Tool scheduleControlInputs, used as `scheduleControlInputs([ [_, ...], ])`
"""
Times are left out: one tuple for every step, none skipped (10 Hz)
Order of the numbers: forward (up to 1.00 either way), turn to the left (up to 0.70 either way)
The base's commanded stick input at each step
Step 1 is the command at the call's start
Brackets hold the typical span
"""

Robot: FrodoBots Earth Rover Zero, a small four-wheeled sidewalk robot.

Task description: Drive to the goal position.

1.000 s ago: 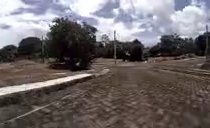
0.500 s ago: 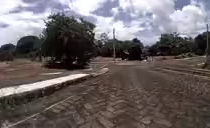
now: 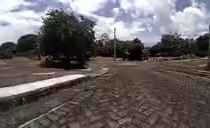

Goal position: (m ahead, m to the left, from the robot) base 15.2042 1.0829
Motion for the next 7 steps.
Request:
scheduleControlInputs([
  [1.0, 0.0],
  [1.0, 0.0],
  [1.0, 0.0],
  [1.0, 0.0],
  [1.0, 0.0],
  [1.0, 0.0],
  [1.0, -0.03],
])
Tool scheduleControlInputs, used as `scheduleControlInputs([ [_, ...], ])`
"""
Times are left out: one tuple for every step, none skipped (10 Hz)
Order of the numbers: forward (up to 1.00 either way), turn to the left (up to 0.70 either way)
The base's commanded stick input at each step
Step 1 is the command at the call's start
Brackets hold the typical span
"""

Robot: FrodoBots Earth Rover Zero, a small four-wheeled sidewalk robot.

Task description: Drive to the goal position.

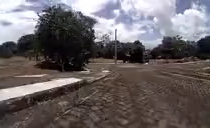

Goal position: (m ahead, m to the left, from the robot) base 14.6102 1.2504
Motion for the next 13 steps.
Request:
scheduleControlInputs([
  [1.0, -0.27],
  [1.0, 0.0],
  [1.0, -0.24],
  [1.0, 0.0],
  [1.0, 0.0],
  [1.0, 0.0],
  [1.0, 0.0],
  [1.0, 0.0],
  [1.0, 0.0],
  [1.0, 0.0],
  [1.0, 0.0],
  [1.0, -0.12],
  [1.0, -0.19],
])
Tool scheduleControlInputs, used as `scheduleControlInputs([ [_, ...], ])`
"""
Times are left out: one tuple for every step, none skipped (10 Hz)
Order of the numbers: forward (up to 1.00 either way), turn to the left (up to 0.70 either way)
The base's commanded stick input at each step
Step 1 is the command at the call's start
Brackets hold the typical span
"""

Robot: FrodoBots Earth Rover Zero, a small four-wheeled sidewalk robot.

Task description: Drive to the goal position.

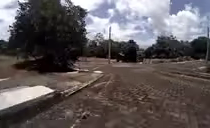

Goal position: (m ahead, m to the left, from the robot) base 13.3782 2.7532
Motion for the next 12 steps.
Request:
scheduleControlInputs([
  [1.0, -0.04],
  [1.0, -0.15],
  [1.0, -0.27],
  [1.0, -0.27],
  [1.0, -0.16],
  [1.0, -0.05],
  [1.0, -0.19],
  [1.0, -0.15],
  [1.0, -0.14],
  [1.0, -0.12],
  [1.0, -0.18],
  [1.0, -0.03],
])
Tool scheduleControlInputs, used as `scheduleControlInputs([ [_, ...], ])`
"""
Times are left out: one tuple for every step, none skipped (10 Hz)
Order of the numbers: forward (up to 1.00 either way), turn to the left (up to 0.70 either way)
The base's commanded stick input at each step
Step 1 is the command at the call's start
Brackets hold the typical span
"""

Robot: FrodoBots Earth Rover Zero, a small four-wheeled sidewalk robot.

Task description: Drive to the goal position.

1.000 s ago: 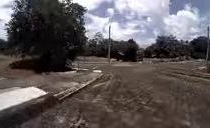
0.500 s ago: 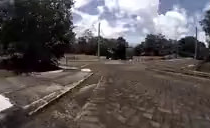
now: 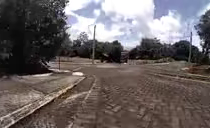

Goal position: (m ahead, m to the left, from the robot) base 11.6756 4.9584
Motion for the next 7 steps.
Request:
scheduleControlInputs([
  [1.0, 0.0],
  [1.0, 0.0],
  [1.0, 0.0],
  [1.0, 0.0],
  [1.0, 0.0],
  [1.0, 0.0],
  [1.0, 0.0],
])
